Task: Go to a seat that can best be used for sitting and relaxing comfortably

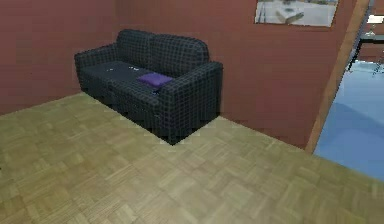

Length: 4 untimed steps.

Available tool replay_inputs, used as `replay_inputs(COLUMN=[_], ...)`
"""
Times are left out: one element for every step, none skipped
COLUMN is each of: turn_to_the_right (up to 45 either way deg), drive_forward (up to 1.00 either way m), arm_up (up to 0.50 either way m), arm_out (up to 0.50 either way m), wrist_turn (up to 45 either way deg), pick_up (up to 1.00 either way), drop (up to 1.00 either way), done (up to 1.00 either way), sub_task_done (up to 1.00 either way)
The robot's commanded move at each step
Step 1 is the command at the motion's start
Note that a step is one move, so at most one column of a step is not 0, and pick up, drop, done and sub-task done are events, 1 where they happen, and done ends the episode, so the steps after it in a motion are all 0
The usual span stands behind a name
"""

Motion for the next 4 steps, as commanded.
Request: replay_inputs(turn_to_the_right=[0.0,12.0,0.0,-36.0], drive_forward=[1.00,0.00,0.15,0.00], arm_up=[0.00,0.00,0.00,0.00], arm_out=[0.00,0.00,0.00,0.00], wrist_turn=[0.0,0.0,0.0,0.0], pick_up=[0.00,0.00,0.00,0.00], drop=[0.00,0.00,0.00,0.00], done=[0.00,0.00,0.00,0.00], sub_task_done=[0.00,0.00,0.00,0.00])
